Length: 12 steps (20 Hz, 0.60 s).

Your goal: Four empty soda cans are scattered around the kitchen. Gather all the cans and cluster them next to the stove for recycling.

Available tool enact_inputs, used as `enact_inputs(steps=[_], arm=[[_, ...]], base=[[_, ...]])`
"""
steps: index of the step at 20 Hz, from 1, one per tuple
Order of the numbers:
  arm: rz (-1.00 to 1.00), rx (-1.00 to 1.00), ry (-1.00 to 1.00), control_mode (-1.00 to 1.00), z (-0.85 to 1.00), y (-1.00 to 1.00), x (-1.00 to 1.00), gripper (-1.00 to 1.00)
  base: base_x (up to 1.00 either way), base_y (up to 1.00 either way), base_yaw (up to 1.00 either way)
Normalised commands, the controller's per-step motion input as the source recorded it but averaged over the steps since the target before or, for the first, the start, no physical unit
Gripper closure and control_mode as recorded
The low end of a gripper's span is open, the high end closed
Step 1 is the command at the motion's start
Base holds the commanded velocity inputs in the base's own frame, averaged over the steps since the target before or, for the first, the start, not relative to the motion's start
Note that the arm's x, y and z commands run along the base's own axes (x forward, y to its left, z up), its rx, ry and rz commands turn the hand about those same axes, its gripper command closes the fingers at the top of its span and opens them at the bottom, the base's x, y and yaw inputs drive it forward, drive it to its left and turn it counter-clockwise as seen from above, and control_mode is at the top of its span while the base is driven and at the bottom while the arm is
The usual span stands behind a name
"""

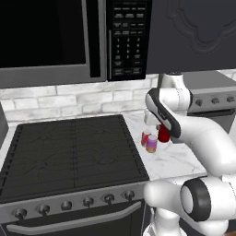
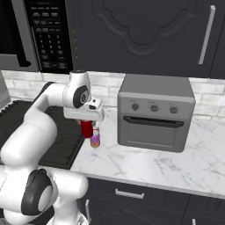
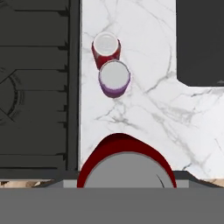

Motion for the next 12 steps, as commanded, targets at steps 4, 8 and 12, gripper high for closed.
enact_inputs(steps=[4, 8, 12], arm=[[0.00, 0.00, -0.03, -1.00, -0.45, 0.00, 0.00, 1.00], [0.00, 0.00, -0.04, -1.00, -0.43, 0.00, 0.00, 1.00], [0.00, 0.00, -0.04, -1.00, -0.42, 0.00, 0.00, 1.00]], base=[[0.00, 0.00, 0.00], [0.00, 0.00, 0.00], [0.00, 0.00, 0.00]])
